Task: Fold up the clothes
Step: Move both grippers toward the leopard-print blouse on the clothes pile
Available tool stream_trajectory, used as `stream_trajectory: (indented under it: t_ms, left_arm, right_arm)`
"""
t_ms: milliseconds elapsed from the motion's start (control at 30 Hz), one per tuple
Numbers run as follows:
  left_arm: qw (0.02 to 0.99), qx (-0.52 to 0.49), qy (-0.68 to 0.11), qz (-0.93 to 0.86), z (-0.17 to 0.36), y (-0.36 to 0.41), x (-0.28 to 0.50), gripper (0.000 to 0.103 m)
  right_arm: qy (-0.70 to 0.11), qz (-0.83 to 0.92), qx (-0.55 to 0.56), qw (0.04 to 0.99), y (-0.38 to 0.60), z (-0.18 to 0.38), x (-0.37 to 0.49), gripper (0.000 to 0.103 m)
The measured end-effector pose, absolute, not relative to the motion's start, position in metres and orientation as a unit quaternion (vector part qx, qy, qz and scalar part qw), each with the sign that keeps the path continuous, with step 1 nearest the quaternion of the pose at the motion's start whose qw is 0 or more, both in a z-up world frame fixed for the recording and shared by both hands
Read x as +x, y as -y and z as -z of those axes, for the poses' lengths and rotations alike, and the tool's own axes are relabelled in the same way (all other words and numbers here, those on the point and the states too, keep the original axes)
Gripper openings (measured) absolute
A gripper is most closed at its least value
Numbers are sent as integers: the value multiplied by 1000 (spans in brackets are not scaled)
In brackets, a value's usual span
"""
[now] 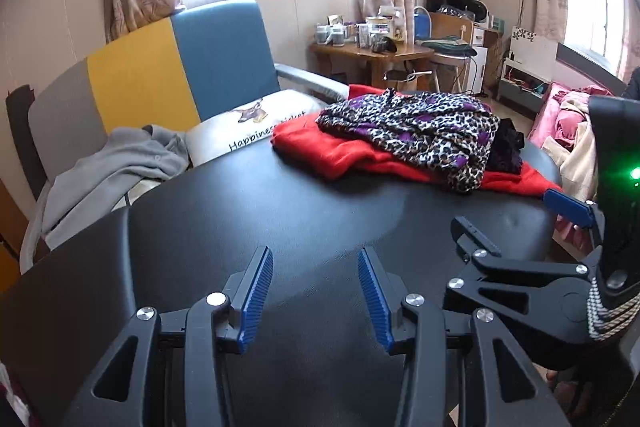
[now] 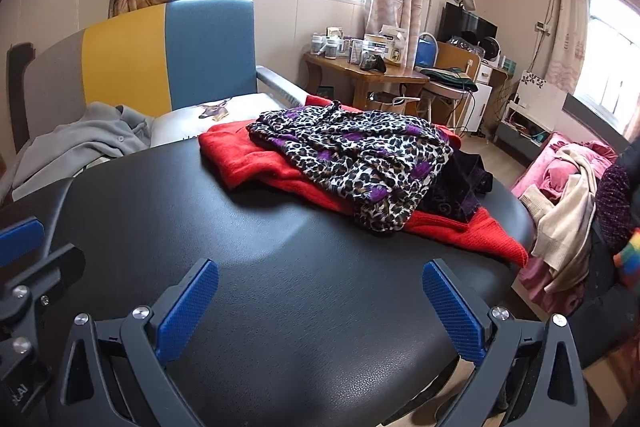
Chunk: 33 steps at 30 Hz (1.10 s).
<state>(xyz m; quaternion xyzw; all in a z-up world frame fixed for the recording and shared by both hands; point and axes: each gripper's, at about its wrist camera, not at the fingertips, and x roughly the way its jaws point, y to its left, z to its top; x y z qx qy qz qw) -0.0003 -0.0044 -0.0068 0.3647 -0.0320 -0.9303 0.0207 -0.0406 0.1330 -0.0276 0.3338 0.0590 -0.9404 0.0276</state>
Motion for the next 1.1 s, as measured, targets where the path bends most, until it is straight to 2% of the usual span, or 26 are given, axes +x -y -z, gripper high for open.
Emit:
stream_trajectory:
  t_ms: [233,433,500,567,600,700,833,933,1100]
  left_arm:
    - [25,381,16,924,19,15,-1,46]
    - [38,432,0,901,51,36,-13,47]
    - [42,454,-12,890,69,47,-16,47]
    - [56,470,-21,881,90,61,-15,47]
    - [65,477,-23,876,100,69,-14,47]
    - [85,497,-43,863,127,96,-9,47]
    - [72,469,-83,876,137,121,5,52]
    - [41,450,-105,886,140,128,10,65]
    - [40,433,-77,897,143,117,16,75]
  right_arm:
    - [-62,937,342,42,-123,31,-36,103]
    - [58,908,398,117,-143,50,-45,102]
    - [95,897,408,143,-149,59,-47,93]
    - [125,888,414,160,-160,68,-52,74]
    - [138,884,415,164,-166,72,-54,73]
    - [140,887,412,158,-181,75,-69,73]
    - [142,903,387,121,-214,63,-108,75]
    - [166,915,361,76,-246,52,-153,86]
    - [232,903,361,29,-282,51,-237,86]
